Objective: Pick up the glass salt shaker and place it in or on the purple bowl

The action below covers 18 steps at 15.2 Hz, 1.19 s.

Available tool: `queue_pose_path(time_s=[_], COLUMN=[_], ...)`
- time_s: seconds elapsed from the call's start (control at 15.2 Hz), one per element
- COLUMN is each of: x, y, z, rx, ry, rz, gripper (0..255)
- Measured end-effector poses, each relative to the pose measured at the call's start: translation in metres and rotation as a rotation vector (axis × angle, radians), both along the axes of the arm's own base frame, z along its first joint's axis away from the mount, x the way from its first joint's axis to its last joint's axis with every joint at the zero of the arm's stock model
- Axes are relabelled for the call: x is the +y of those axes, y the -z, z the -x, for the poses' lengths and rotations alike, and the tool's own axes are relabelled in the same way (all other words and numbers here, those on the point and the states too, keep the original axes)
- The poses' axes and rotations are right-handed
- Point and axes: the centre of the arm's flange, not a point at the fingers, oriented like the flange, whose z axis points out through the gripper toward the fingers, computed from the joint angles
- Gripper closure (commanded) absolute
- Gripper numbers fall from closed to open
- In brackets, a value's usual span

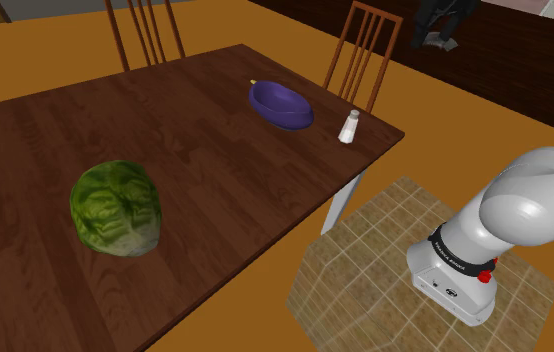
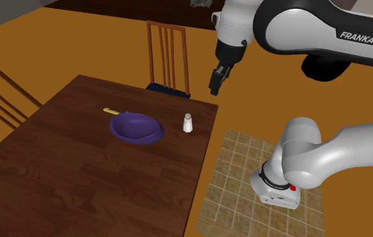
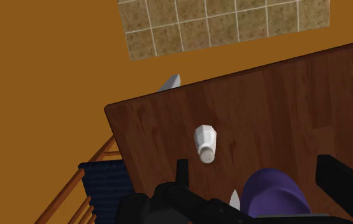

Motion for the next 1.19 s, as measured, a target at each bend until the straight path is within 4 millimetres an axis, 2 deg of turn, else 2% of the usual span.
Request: queue_pose_path(time_s=[0.13,0.46,0.73,1.19], x=[-0.003,-0.026,-0.044,-0.065], y=[0.005,0.062,0.109,0.194], z=[-0.001,-0.012,-0.029,-0.056], rx=[-0.003,-0.033,-0.06,-0.109], ry=[-0.006,-0.063,-0.114,-0.206], rz=[-0.004,-0.043,-0.078,-0.14], gripper=[0,0,0,0])
